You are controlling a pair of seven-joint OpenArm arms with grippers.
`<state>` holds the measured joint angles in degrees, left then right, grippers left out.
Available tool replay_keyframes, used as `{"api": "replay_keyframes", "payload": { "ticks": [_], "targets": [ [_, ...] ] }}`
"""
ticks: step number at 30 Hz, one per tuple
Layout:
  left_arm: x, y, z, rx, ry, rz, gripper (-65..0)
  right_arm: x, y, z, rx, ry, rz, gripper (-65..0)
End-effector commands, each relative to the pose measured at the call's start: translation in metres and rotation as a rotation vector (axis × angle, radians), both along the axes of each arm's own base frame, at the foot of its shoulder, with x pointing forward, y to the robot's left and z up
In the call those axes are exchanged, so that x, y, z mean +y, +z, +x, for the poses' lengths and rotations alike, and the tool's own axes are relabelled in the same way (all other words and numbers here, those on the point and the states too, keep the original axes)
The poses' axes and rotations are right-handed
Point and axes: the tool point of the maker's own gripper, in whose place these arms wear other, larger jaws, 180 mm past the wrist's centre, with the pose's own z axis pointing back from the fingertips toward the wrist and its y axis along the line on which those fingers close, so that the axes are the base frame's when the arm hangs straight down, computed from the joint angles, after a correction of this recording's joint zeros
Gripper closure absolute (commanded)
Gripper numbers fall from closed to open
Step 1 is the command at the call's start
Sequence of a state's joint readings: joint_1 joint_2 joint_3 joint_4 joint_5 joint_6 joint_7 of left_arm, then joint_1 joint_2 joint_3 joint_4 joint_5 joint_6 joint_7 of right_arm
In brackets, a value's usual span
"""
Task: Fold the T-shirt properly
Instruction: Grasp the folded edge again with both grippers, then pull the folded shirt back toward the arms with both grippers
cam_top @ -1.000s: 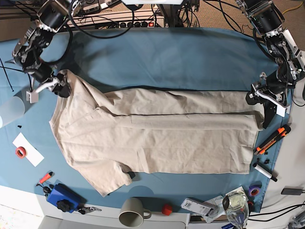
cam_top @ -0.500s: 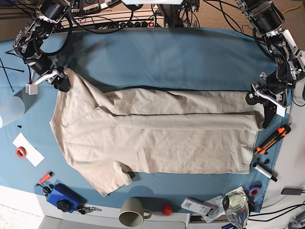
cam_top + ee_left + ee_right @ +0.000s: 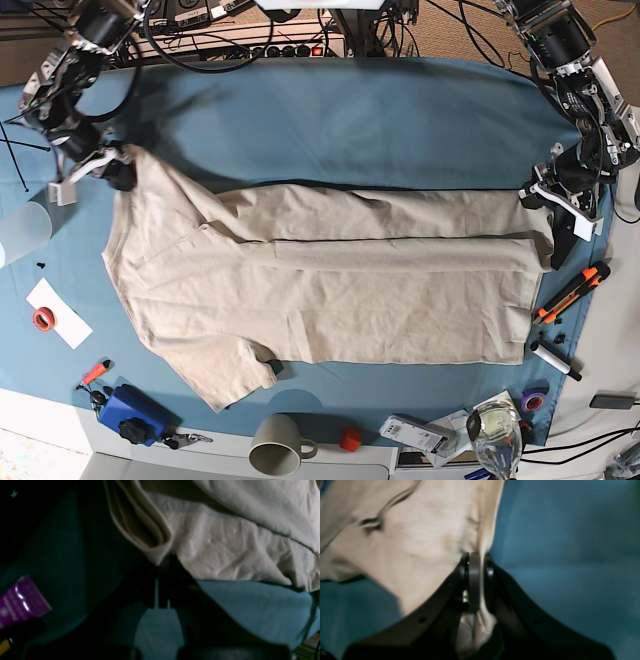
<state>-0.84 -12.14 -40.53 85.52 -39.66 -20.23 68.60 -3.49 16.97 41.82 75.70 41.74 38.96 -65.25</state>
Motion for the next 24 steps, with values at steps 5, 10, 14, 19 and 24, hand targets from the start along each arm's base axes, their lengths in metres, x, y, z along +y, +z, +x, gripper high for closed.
{"api": "replay_keyframes", "payload": {
  "ticks": [5,10,14,19,24],
  "targets": [
    [0.027,0.025,0.01,-0.059,-0.01,0.054,0.0,-0.036,0.007,-0.01,0.092,-0.002,-0.113,0.0],
    [0.034,0.026,0.004,-0.038,-0.029,0.069,0.0,-0.035,0.006,-0.014,0.121,0.01,-0.109,0.0],
    [0.03,0.02,-0.006,-0.013,-0.038,0.049,0.0,-0.035,0.004,-0.017,0.137,0.015,-0.108,0.0],
    [0.029,0.013,-0.023,0.016,-0.045,0.048,0.0,-0.032,0.001,-0.023,0.153,0.022,-0.092,0.0],
    [0.031,0.014,-0.034,0.028,-0.059,0.078,0.0,-0.026,-0.003,-0.036,0.152,0.02,-0.047,0.0]
  ]
}}
